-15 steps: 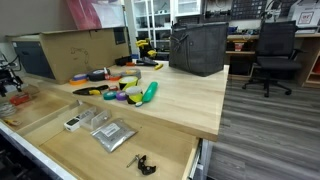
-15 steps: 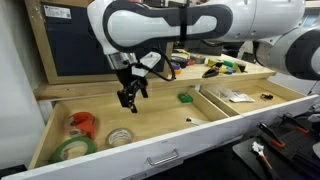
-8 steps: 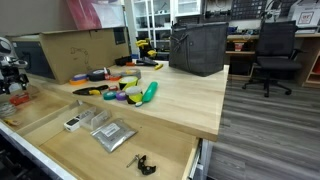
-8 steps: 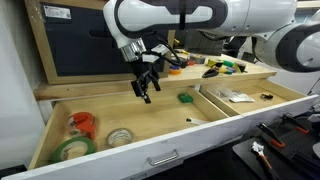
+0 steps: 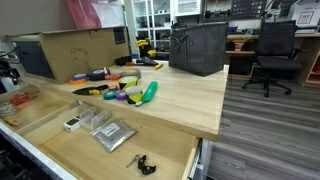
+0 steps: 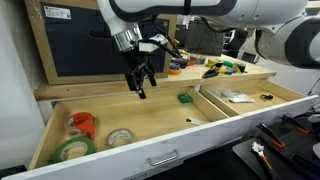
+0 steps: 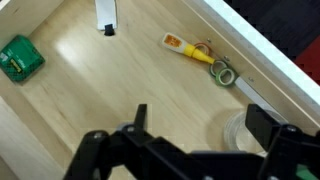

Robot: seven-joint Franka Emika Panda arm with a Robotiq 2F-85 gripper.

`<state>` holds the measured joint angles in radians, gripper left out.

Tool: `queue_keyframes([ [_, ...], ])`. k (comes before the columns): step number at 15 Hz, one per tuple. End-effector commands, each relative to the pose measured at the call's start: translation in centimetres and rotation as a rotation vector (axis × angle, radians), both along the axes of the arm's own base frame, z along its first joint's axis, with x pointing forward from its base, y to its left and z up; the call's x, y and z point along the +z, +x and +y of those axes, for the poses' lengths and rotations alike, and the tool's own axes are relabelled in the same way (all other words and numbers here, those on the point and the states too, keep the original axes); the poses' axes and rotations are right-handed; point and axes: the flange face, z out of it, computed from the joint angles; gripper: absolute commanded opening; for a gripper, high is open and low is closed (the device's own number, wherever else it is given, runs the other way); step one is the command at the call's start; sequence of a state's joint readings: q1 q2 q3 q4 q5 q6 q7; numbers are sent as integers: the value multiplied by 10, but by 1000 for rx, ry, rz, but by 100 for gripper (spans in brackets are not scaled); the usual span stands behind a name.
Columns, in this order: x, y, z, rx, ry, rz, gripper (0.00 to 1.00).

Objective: Pick up the clear cello tape and put it in the top left drawer

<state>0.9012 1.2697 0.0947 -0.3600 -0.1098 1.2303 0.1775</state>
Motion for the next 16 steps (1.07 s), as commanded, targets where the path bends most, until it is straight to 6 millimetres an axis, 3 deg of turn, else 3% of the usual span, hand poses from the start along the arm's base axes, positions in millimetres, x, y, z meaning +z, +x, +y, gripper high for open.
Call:
queue_keyframes([
  [1,66,-25,15,74,56,-6,100],
  [7,161,-40,16,91,143,-102,100],
  [13,243,-28,-15,44,243,-129,100],
  [16,274,-21,-31,17,290,-133,100],
])
